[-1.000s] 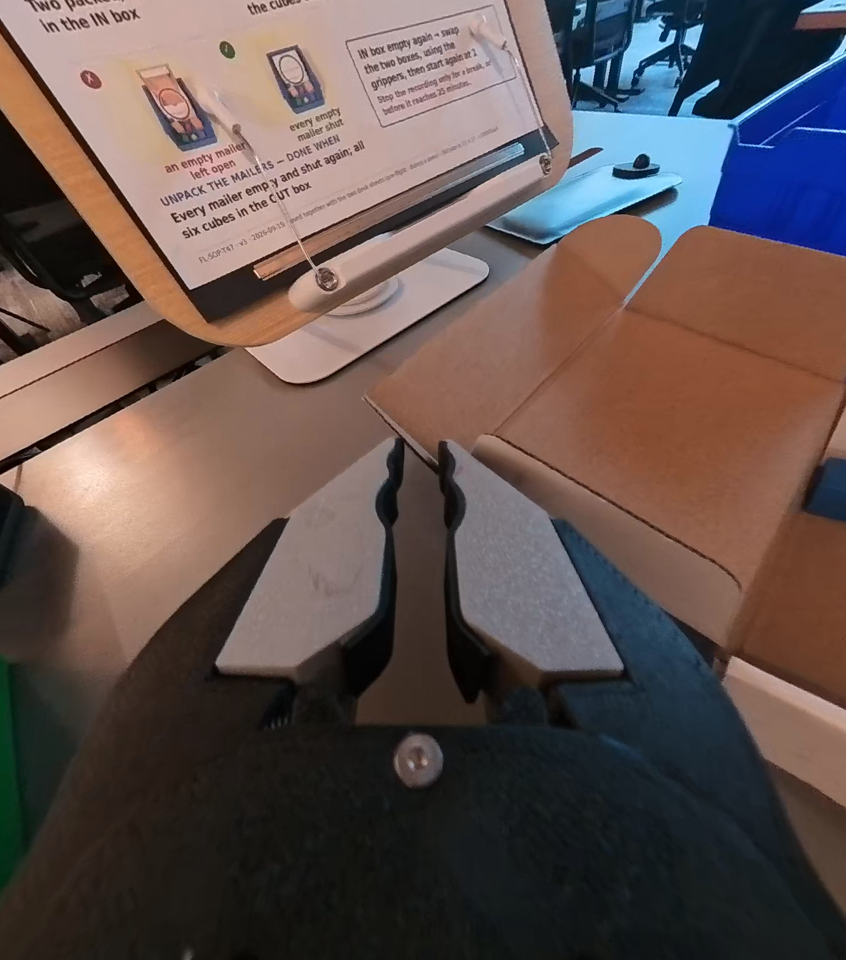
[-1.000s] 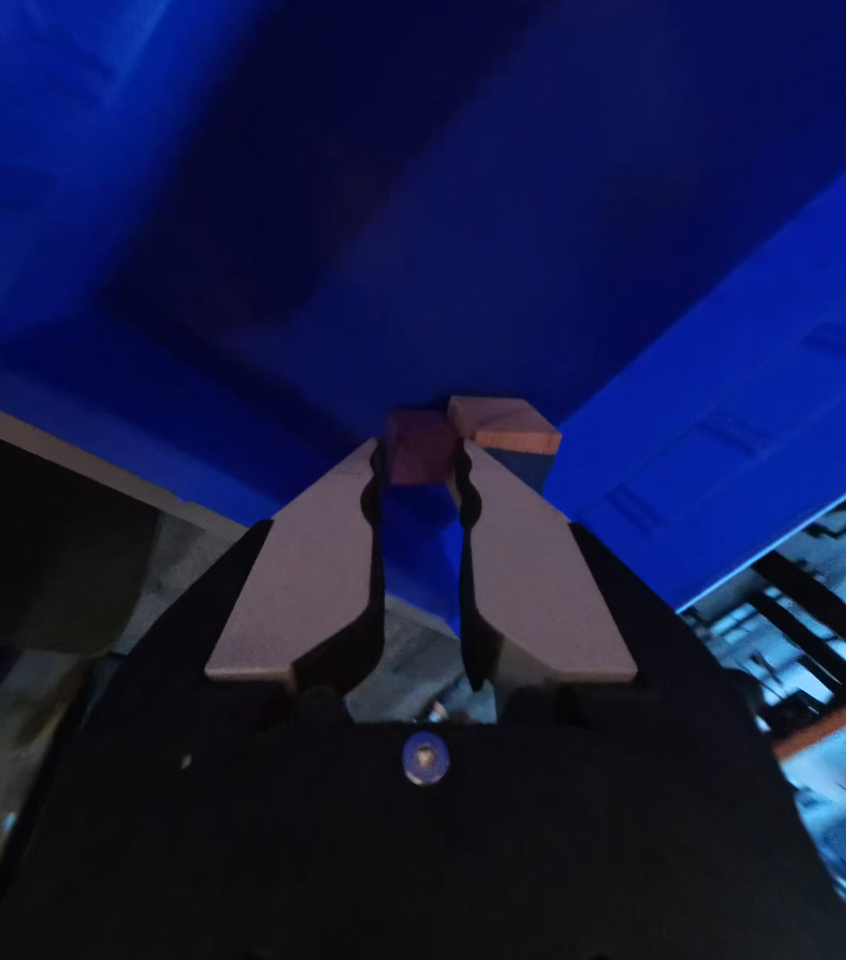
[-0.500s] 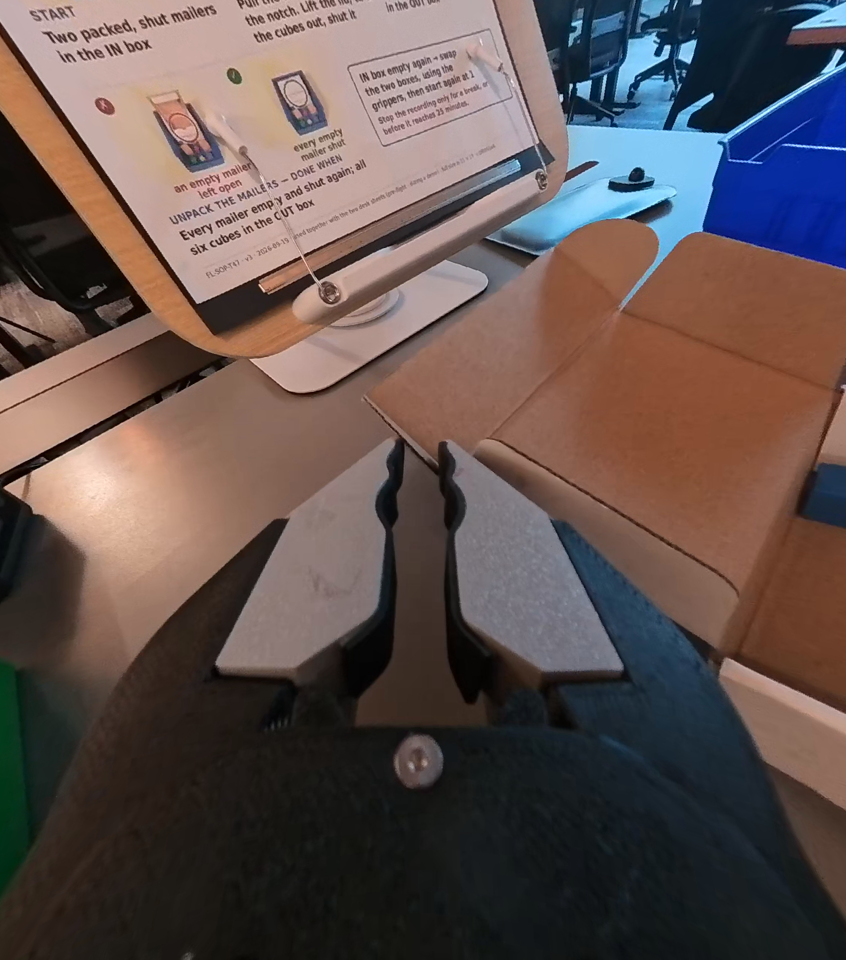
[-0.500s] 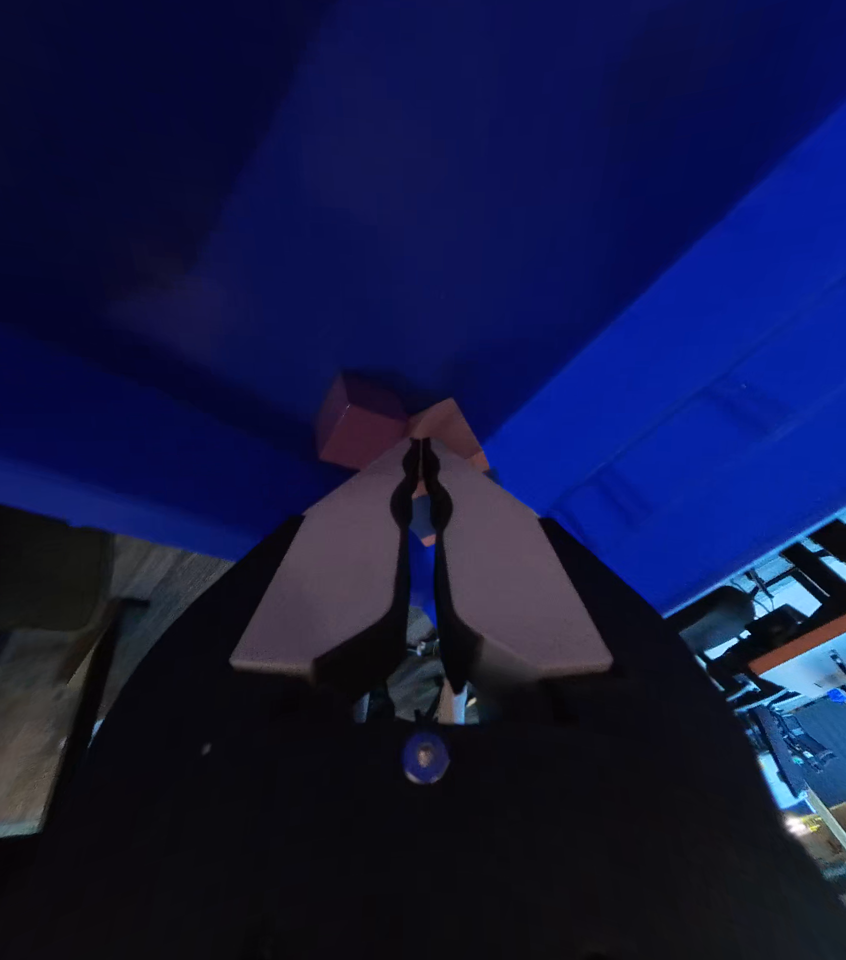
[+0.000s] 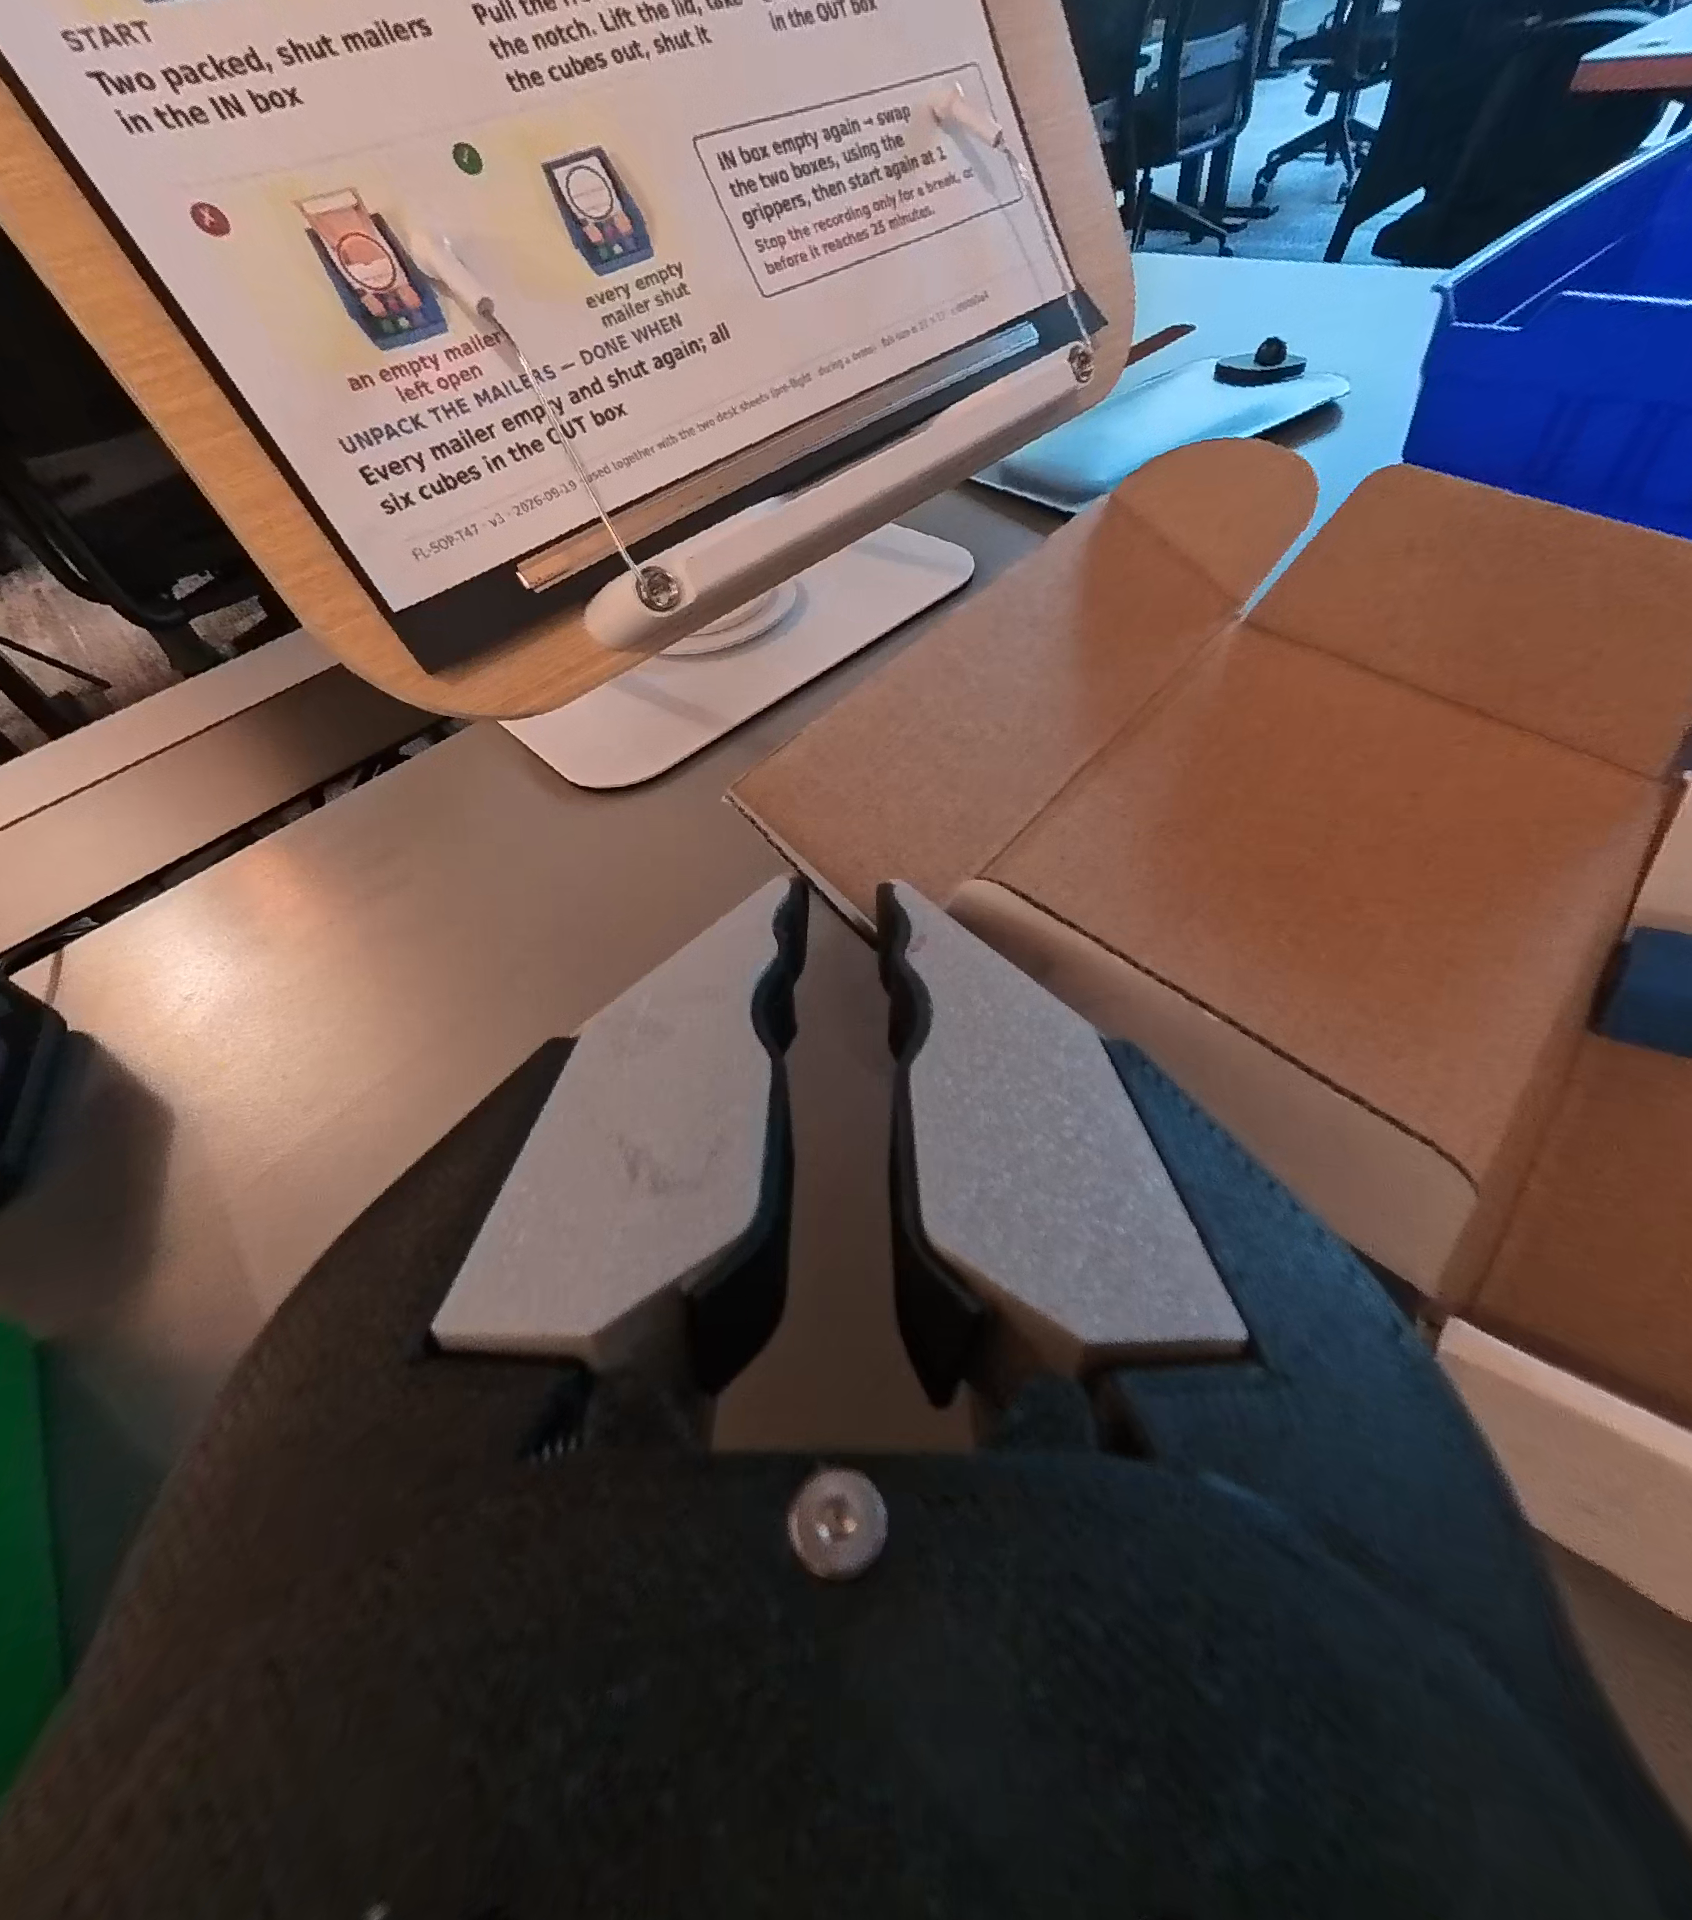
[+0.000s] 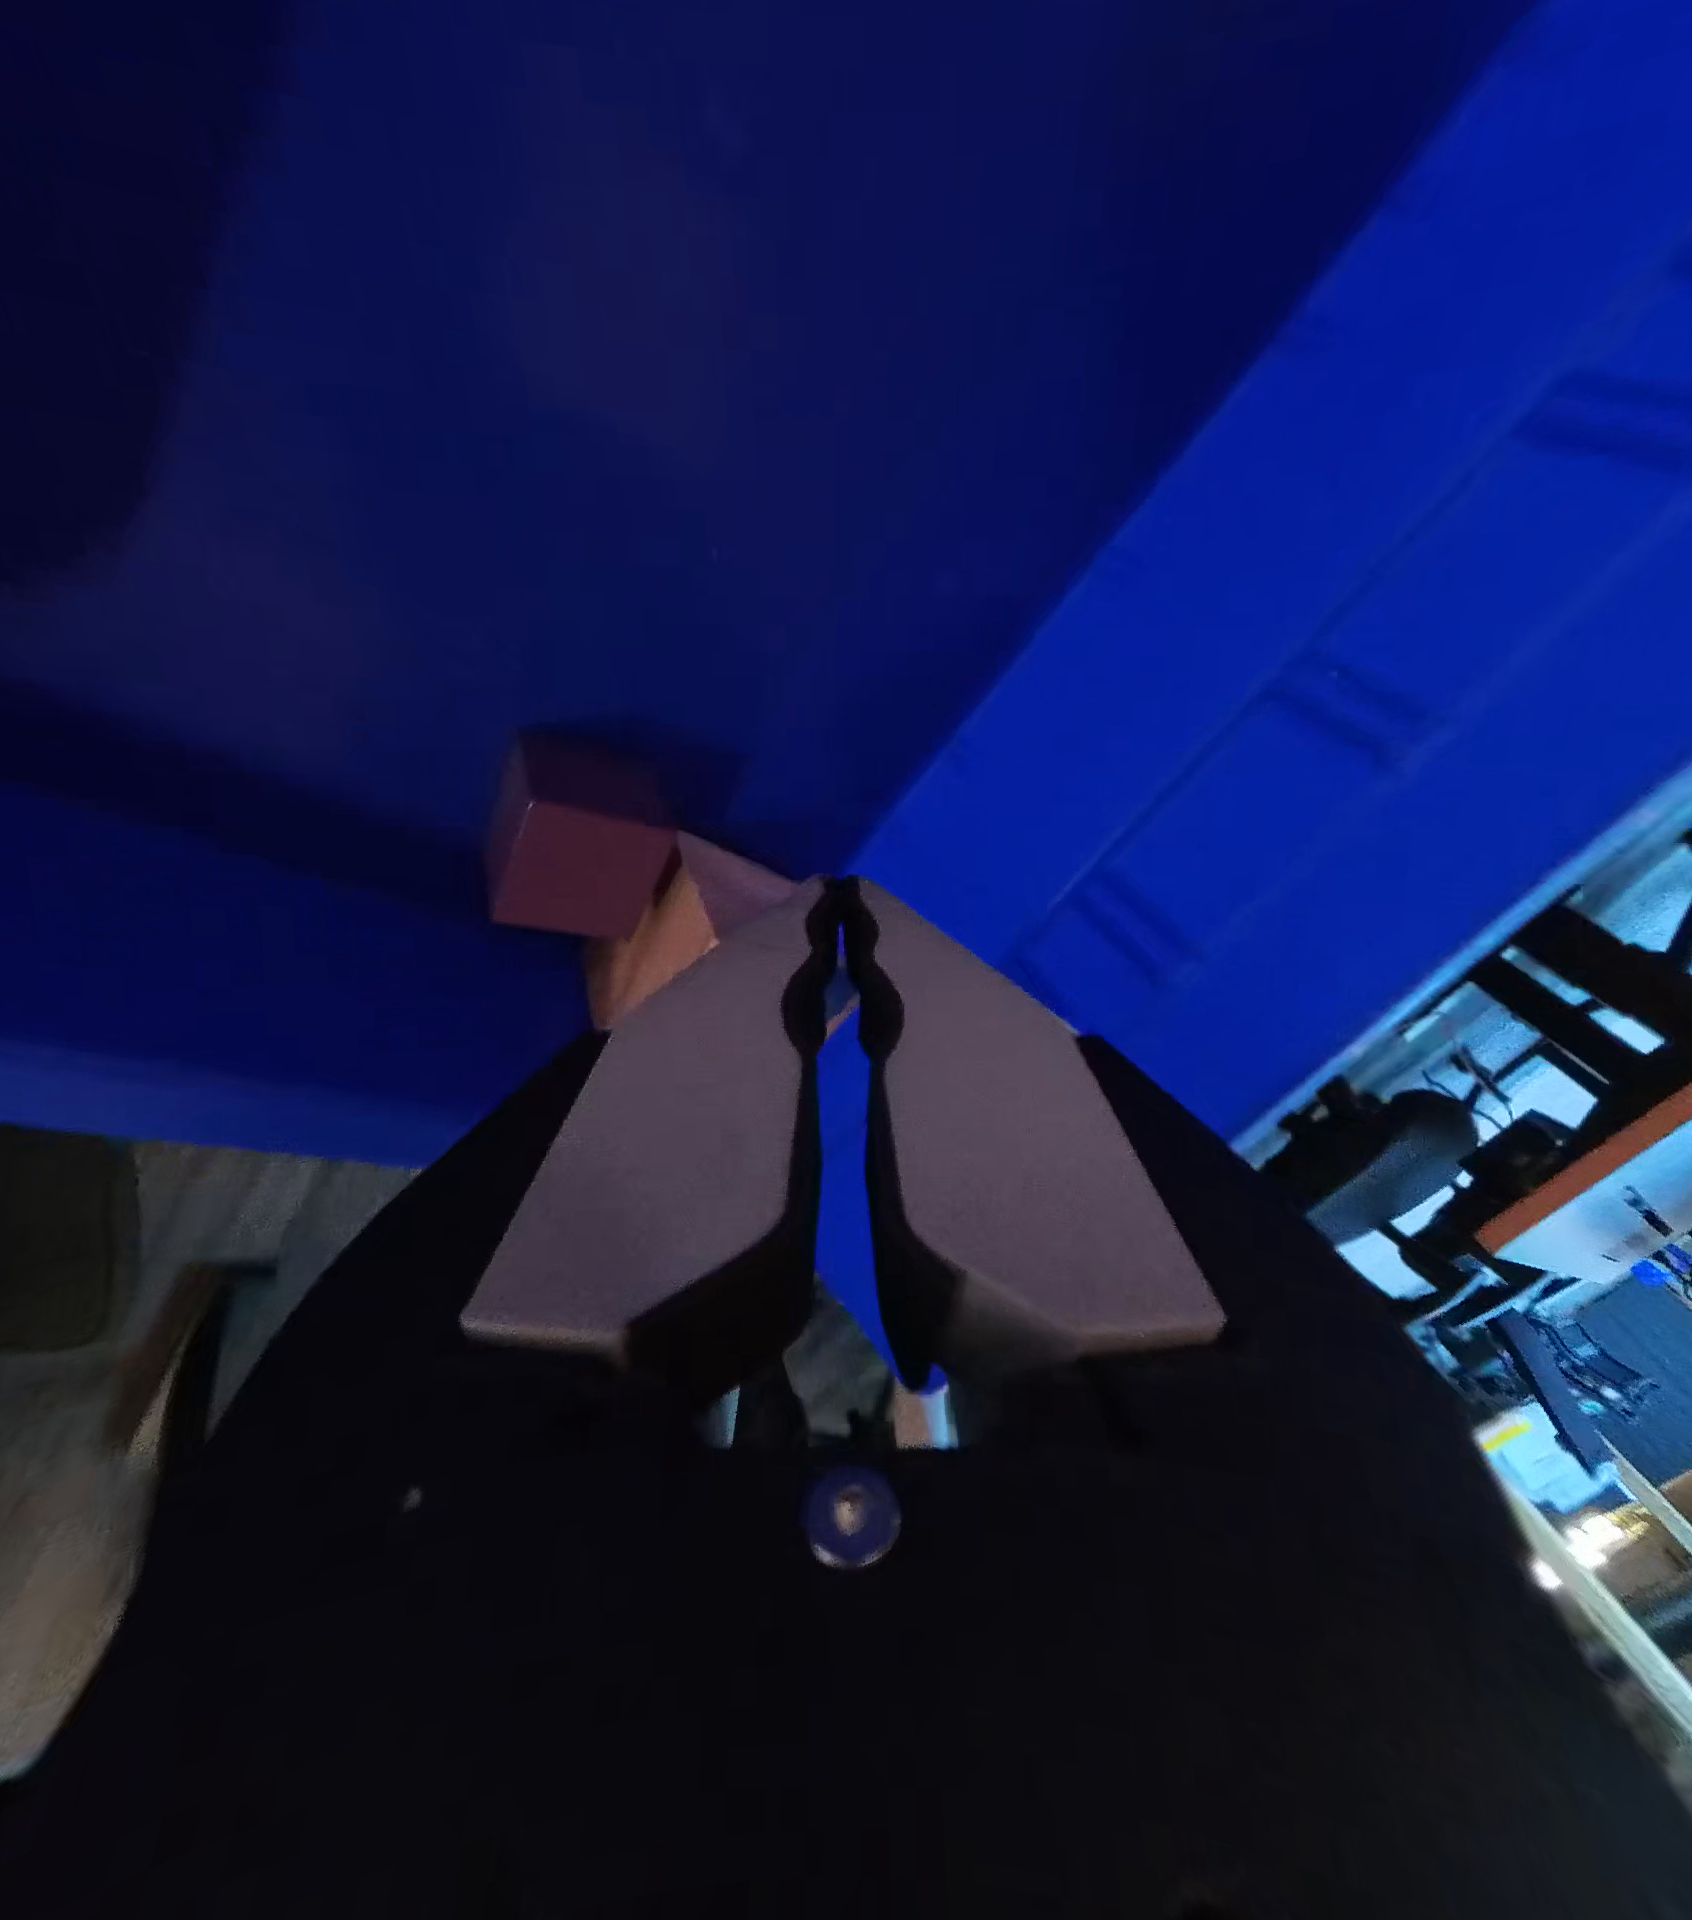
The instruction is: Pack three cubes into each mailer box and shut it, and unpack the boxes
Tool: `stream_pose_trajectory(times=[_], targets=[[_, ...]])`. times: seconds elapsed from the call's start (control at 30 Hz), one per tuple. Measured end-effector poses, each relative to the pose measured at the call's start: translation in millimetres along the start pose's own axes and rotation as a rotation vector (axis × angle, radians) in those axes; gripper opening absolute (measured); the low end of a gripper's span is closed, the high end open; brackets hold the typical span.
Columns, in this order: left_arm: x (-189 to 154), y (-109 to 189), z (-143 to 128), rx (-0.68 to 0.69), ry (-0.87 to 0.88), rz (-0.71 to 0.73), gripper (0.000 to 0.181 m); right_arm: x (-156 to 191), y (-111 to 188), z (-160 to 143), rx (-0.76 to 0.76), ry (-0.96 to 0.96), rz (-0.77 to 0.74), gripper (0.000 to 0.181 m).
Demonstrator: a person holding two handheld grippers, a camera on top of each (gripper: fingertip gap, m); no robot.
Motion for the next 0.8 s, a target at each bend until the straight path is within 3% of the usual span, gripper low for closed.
stream_pose_trajectory(times=[0.03,0.17,0.27,0.33,0.4,0.5,0.63,0.8], targets=[[-0.6,0.2,0.2,-0.002,-0.001,0.0,0.011,-0.4,6.7,2.9,-0.04,-0.017,-0.016,0.0],[-1.6,0.8,1.3,-0.012,-0.012,0.005,0.011,17.6,57.4,29.5,-0.33,-0.008,-0.034,0.002],[-1.7,1.5,2.2,-0.02,-0.018,0.006,0.011,64.4,103.6,64.8,-0.608,0.125,0.09,0.012],[-1.9,2.0,2.5,-0.021,-0.019,0.003,0.011,106.1,123.2,88.6,-0.693,0.254,0.217,0.019],[-2.0,2.6,3.0,-0.023,-0.017,0.001,0.011,144.9,130.5,111.6,-0.692,0.381,0.281,0.022],[-1.8,4.3,4.7,-0.032,-0.013,-0.002,0.011,184.9,121.8,145.1,-0.605,0.492,0.24,0.026],[-3.6,8.5,9.7,-0.048,-0.014,-0.018,0.01,206.9,97.6,180.0,-0.484,0.491,0.154,0.029],[-9.0,22.6,24.7,-0.109,-0.035,-0.047,0.009,208.7,73.3,195.7,-0.402,0.409,0.137,0.033]])
Point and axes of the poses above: each gripper's, where its closed fingertips meet, y back along the fingers, z out of its top, x = y × z across the jaws, the point moved 8 cm from there along y, back along the fingers, and after that the axes turned 11 degrees about z, right-handed, at the moved point
